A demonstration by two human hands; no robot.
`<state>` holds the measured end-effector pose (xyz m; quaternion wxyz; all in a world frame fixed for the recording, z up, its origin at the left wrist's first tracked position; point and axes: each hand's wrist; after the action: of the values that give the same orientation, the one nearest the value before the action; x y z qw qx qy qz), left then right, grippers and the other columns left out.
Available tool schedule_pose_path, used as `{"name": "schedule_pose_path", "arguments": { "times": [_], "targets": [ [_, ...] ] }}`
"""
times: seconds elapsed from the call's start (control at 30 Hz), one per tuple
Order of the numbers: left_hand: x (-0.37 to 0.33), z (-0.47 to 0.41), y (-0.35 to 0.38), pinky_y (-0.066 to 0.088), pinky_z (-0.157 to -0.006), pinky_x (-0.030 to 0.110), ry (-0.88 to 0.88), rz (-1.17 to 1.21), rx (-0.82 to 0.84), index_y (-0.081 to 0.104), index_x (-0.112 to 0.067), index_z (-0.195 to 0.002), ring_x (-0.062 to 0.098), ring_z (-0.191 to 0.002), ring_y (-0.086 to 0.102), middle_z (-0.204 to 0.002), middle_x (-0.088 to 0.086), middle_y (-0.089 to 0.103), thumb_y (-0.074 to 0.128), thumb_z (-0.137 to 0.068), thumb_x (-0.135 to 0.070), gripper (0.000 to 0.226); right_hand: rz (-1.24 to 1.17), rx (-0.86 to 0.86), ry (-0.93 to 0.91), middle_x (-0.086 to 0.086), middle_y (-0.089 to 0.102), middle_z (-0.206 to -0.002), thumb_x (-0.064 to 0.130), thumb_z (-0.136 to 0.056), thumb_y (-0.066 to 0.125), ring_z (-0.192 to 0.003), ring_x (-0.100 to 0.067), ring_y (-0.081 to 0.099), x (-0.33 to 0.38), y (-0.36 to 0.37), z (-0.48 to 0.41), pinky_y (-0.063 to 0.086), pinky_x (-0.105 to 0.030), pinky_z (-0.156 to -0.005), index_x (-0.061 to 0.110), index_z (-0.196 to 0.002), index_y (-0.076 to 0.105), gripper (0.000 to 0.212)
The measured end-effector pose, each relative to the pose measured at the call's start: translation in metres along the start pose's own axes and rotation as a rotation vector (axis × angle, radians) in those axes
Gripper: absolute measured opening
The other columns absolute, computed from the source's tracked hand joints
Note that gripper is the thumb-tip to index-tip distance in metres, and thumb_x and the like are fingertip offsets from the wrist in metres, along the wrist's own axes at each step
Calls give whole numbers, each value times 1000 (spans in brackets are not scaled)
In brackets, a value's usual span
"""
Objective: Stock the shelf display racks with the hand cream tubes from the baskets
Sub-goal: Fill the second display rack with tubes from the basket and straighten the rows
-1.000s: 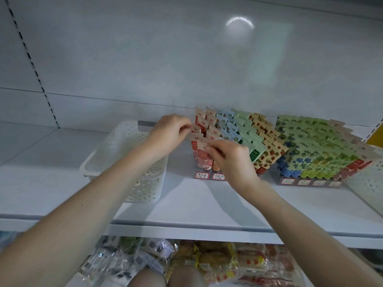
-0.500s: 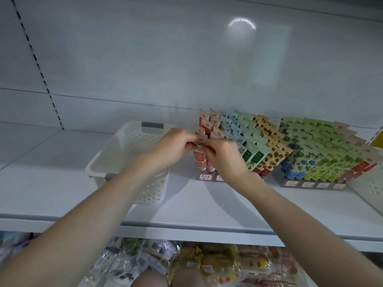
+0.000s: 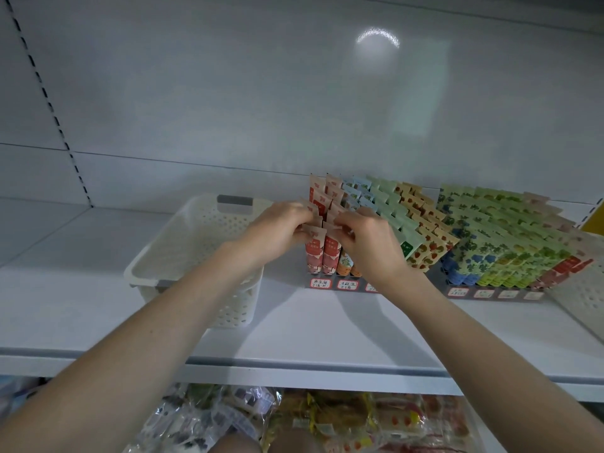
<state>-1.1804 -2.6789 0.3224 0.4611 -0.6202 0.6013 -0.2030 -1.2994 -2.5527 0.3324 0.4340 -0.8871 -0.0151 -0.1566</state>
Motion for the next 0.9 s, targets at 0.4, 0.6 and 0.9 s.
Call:
{"name": "schedule_pose_path", "arguments": {
  "times": [0.4, 0.6, 0.9],
  "targets": [
    [0, -6, 11, 47, -68, 39, 24, -62, 2, 66, 1, -84, 27, -82, 60, -86, 11, 63, 66, -81, -6, 7, 26, 38, 36, -19, 55, -97, 6, -92, 52, -82, -38, 57, -2, -3, 0, 48, -45, -70, 6, -105, 68, 21],
    [5, -5, 12, 48, -84, 39, -12, -77, -38, 68, -2, -105, 30, -100, 59, -106, 14, 63, 69, -81, -9, 25, 22, 40, 37, -19, 56, -98, 7, -92, 52, -84, -38, 58, -1, -2, -1, 48, -42, -70, 7, -109, 68, 23],
    [0, 2, 9, 28, -69, 17, -57, 4, -155, 68, -1, -103, 26, -92, 57, -99, 13, 61, 67, -83, -9, 22, 3, 73, 53, -18, 57, -102, 11, -92, 53, -89, -36, 58, -1, -3, -1, 47, -43, -76, 4, -110, 66, 23]
  ]
}}
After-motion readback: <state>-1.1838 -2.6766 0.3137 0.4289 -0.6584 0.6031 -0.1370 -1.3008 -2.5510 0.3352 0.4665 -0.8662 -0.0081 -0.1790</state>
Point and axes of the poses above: each hand's wrist, its own z-axis away from the middle knuckle, its own y-axis out of the palm, x = y × z
